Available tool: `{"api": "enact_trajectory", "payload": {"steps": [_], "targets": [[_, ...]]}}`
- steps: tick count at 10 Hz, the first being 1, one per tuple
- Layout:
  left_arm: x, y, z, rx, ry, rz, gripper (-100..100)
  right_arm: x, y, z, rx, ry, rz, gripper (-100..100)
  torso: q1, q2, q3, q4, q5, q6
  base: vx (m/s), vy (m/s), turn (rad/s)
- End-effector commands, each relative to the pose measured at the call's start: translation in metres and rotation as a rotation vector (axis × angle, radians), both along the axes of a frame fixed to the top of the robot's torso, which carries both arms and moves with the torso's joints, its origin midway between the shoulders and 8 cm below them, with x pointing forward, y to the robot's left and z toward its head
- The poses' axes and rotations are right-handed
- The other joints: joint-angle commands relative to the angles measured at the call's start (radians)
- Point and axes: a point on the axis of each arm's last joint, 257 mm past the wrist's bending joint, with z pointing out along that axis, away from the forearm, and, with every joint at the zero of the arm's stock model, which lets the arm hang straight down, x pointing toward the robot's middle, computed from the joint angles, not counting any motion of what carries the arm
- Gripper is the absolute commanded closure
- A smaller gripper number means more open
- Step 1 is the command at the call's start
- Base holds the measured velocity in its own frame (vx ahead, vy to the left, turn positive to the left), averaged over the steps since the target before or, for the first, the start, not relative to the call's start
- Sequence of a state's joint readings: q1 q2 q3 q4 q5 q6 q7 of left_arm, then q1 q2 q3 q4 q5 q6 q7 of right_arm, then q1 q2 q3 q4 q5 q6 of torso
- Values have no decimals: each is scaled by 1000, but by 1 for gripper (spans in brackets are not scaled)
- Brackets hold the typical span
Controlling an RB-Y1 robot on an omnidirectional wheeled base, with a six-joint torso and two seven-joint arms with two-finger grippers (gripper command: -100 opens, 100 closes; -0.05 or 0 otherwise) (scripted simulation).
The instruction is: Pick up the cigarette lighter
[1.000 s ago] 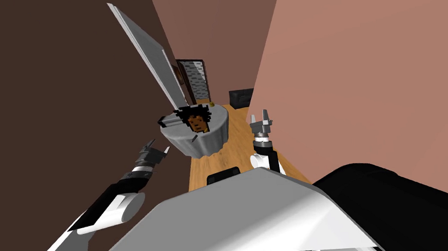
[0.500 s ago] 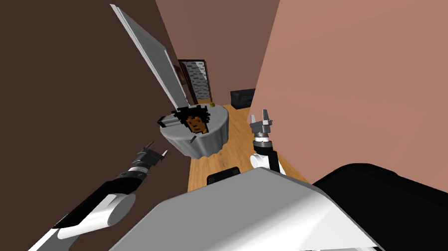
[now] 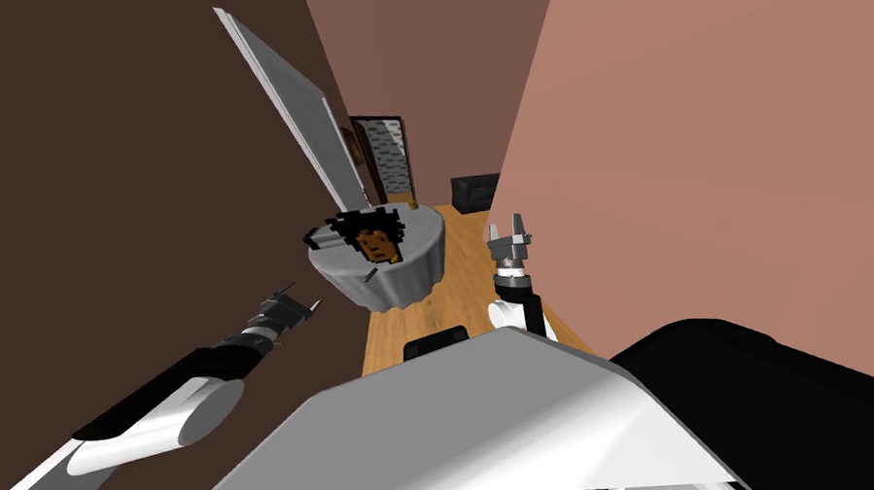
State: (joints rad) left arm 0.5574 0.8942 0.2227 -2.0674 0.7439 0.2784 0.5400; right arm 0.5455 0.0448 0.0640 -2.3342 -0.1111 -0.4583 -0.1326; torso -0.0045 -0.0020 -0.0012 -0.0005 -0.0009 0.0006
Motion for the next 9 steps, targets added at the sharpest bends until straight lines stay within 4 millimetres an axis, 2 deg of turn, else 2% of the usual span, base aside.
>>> {"api": "enact_trajectory", "payload": {"steps": [1, 2, 3, 4, 5, 6, 9], "targets": [[-4, 8, -8, -12, 51, 18, -100, 0, 0, 0, 0, 0, 0, 0, 0, 0, 0, 0, 0, 0, 26, -60, 22], [-4, 8, -9, -12, 57, 19, -100, 0, 0, 0, 0, 0, 0, 0, 0, 0, 0, 0, 0, 0, 20, -31, 1], [-6, 20, -12, -34, 102, 44, -100, 0, 0, 0, 0, 0, 0, 0, 2, 1, 0, 0, 0, 0, 26, -67, 26], [-8, 21, -16, -33, 119, 48, -100, 0, 0, 0, 0, 0, 0, 0, 0, 0, 0, 0, 0, 0, 27, -68, 22], [-11, 33, -18, -55, 161, 74, -100, 0, 0, 0, 0, 0, 0, 0, 0, 0, 0, 0, 0, 0, 34, -91, 16], [-13, 34, -22, -54, 180, 78, -100, 0, 0, 0, 0, 0, 0, 0, -1, 0, 0, 0, 0, 0, 45, -87, 18], [-20, 56, -27, -96, 268, 135, -100, 0, 0, 0, 0, 0, 0, 0, -1, -1, -1, 0, 0, 0, 49, -84, 10]]}}
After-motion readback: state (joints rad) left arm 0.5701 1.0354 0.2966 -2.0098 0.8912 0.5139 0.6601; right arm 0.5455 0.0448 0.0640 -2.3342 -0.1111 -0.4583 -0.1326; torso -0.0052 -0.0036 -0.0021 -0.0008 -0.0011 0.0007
